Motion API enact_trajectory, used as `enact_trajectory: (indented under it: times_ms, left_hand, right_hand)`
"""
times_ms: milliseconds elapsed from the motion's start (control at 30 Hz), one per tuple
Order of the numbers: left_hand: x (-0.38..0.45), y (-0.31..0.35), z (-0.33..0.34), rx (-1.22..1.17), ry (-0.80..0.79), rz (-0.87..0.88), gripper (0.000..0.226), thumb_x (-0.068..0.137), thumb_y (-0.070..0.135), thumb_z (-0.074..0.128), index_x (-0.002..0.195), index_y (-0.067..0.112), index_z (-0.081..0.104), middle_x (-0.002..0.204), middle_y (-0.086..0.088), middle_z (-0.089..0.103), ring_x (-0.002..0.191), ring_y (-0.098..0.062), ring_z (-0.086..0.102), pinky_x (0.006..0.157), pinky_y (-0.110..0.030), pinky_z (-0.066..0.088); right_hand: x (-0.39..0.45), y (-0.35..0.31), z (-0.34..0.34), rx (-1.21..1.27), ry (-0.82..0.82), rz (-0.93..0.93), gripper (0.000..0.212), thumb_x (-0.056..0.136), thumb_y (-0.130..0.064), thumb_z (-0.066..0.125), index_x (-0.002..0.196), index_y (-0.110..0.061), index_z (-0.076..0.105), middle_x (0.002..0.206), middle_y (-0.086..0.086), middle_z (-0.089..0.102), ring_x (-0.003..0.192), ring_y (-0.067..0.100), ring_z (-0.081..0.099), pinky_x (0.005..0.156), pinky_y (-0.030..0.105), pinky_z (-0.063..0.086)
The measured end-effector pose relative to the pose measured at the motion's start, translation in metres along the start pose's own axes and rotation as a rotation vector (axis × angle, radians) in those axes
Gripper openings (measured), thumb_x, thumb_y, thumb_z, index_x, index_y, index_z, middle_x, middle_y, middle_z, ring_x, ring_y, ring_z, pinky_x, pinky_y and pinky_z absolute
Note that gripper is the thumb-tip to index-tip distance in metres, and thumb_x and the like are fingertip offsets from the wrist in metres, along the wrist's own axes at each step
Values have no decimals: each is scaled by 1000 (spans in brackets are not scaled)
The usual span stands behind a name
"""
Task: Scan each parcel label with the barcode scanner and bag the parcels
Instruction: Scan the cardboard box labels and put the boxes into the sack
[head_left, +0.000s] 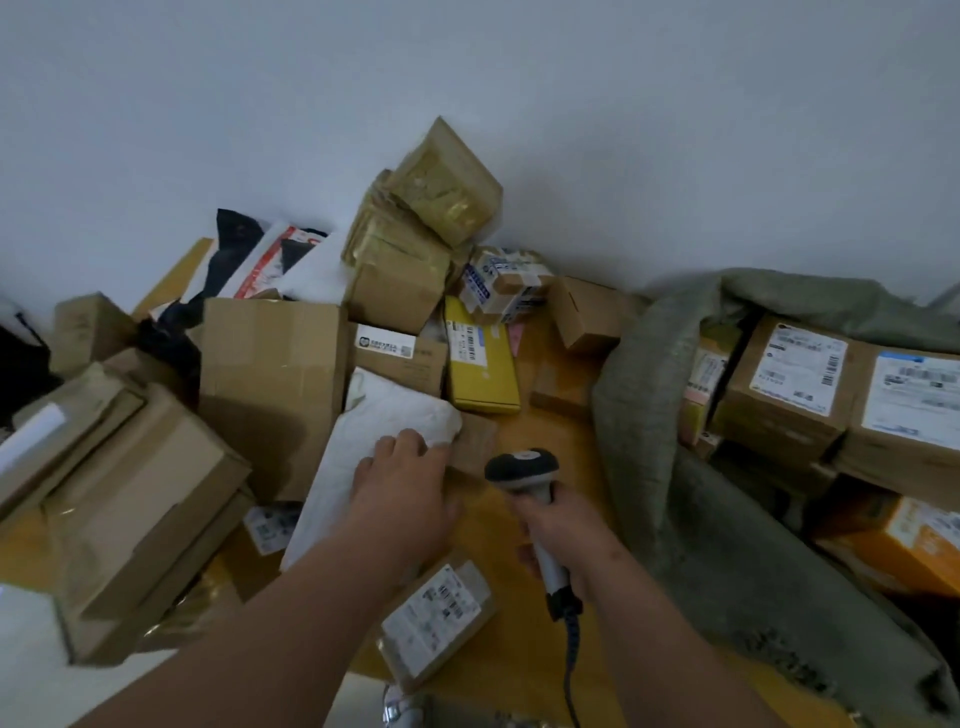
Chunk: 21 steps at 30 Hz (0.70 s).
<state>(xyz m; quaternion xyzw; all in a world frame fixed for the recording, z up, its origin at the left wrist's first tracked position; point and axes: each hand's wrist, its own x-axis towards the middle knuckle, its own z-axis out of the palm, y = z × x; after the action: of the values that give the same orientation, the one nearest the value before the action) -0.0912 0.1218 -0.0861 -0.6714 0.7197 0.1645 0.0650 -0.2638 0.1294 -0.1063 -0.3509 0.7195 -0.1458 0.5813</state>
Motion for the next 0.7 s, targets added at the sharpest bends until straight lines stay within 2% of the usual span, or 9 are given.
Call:
enact_trajectory:
  times_ms: [100,233,367,433,533,567,633,700]
  left_hand:
    - [-15,-4,18,82,-70,122,54,88,55,49,135,29,43,129,-2,44,118,-24,41,97,-40,35]
    - [-30,-2,40,246,-250,260,64,84,62,57,136,27,42,135,-7,45,125,-29,41,105,-46,29]
    - [-38,-4,64,328,-346,290,86,80,63,62,148,26,24,136,-9,45,124,-32,43,105,-48,31]
    - [-41,-4,72,315,-349,280,96,81,62,60,154,26,8,140,-10,42,126,-33,42,105,-48,31]
    - [-43,-5,81,258,-354,253,101,84,59,59,155,28,-5,146,-9,36,129,-32,43,105,-46,35]
    - [-43,-5,84,230,-351,246,101,84,60,59,154,29,-7,147,-9,35,128,-31,44,104,-44,37]
    - [-42,-5,86,155,-337,222,101,84,62,58,153,33,-10,146,-7,36,126,-28,45,101,-41,41]
    - [-40,0,83,38,-290,172,104,81,64,60,152,34,-10,146,-3,35,127,-26,44,101,-40,41]
  right_hand:
    - [1,12,16,-34,4,42,24,92,-43,62,101,-22,61,94,10,66,90,33,72,68,36,55]
    - [-4,25,29,-20,56,77,18,91,-44,61,89,-26,57,95,9,65,96,35,71,74,39,56]
    - [-14,35,34,32,96,86,15,94,-37,60,90,-23,57,95,12,66,79,27,71,62,32,52]
    - [-17,42,35,54,97,88,13,94,-37,61,91,-24,57,97,10,67,79,25,69,65,33,55]
    - [-19,52,34,93,129,86,18,91,-41,63,100,-27,58,101,3,64,92,27,66,86,46,59]
    - [-19,55,33,114,133,88,21,90,-42,64,105,-27,58,103,2,63,94,27,65,89,49,58]
    - [-19,59,29,163,146,94,25,91,-41,65,109,-27,56,104,2,62,95,28,65,88,49,58]
    - [-20,62,23,206,158,86,24,92,-39,65,110,-26,54,105,4,62,95,28,66,81,44,60]
